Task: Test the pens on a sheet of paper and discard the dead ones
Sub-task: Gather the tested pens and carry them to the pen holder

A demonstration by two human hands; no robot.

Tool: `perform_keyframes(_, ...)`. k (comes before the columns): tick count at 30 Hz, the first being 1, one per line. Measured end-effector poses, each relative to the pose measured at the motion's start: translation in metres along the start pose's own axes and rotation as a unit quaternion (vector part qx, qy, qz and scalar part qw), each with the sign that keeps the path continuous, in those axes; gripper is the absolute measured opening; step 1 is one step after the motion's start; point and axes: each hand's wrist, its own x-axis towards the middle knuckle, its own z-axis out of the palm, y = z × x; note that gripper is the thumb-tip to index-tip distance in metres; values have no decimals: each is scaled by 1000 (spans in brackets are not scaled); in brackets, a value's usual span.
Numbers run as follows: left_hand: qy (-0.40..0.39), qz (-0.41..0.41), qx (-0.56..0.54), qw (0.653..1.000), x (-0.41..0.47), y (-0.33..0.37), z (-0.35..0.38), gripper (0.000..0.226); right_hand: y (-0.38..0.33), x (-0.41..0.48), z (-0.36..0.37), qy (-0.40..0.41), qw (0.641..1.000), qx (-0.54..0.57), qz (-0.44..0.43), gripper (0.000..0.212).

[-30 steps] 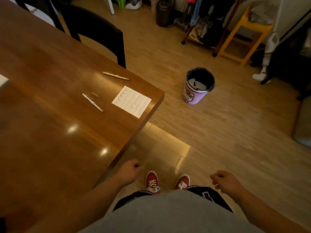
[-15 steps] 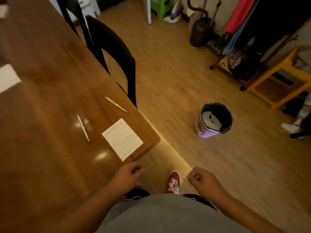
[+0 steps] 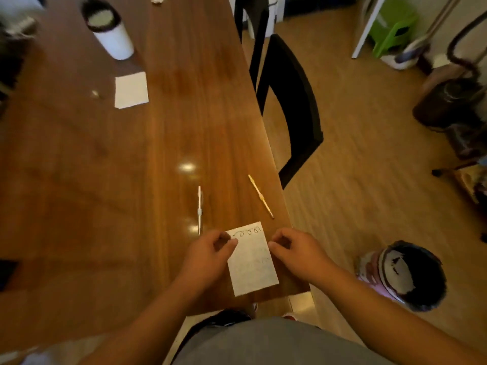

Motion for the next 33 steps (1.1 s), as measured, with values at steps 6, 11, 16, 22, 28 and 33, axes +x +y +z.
perform_keyframes(6, 126, -44, 115, 984, 84, -18, -29, 22, -30, 83, 8, 83, 992, -91, 33, 19)
perform_keyframes(11, 119, -80, 172, 974, 121, -31, -33, 37, -41, 125, 12, 136, 969, -203, 41, 28)
perform_keyframes(16, 123, -48, 187, 973, 124, -34, -30, 21, -43, 143, 17, 126, 958, -254, 38, 33)
perform_keyframes(22, 125, -55, 220, 966, 115, -37, -25, 18, -42, 144, 19, 99, 957, -270, 25, 26)
perform_keyframes(28, 100, -85, 61, 989, 88, -33, -14, 7, -34, 119, 7, 43, 982, -181, 19, 12)
perform_keyframes(33, 74, -151, -220, 961, 37, -23, 7, 13, -22, 66, -16, -69, 991, 85, 82, 7)
